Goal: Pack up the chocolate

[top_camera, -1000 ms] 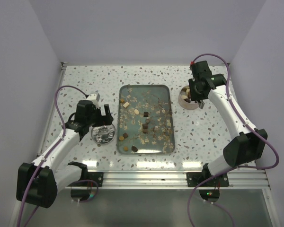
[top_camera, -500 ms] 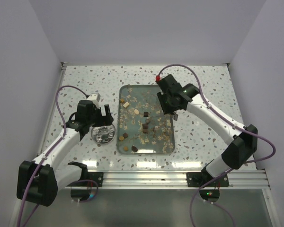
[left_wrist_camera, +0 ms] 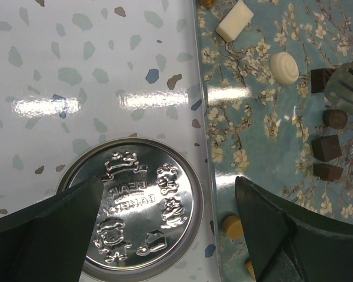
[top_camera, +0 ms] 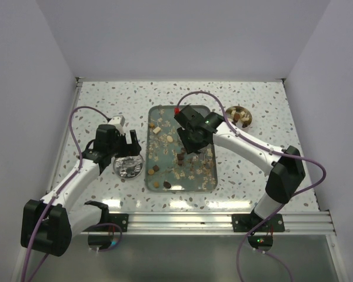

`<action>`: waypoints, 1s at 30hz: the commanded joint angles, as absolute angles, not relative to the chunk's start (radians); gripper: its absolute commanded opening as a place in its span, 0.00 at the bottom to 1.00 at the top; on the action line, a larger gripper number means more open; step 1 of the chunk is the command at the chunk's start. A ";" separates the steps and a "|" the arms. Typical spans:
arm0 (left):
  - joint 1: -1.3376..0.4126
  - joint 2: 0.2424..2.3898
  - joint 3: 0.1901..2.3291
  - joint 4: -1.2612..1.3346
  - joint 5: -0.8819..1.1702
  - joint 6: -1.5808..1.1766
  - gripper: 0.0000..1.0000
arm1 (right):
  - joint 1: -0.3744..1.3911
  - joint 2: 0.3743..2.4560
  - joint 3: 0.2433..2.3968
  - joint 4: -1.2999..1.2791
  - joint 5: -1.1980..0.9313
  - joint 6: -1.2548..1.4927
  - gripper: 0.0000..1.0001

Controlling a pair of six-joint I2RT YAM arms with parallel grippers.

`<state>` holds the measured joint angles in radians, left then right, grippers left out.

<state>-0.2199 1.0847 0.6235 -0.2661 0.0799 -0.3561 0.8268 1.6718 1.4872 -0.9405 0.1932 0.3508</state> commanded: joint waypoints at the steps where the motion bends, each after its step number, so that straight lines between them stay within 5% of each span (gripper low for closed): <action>1: -0.216 1.086 0.624 -0.218 0.097 -0.348 1.00 | 0.834 1.675 1.535 -0.923 0.229 0.370 0.39; 30: -0.216 1.085 0.623 -0.222 0.101 -0.339 1.00 | 0.838 1.720 1.539 -0.936 0.276 0.367 0.43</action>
<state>-0.2199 1.0847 0.6235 -0.2630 0.0864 -0.3561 0.8310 1.7176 1.5276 -0.9493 0.2489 0.3519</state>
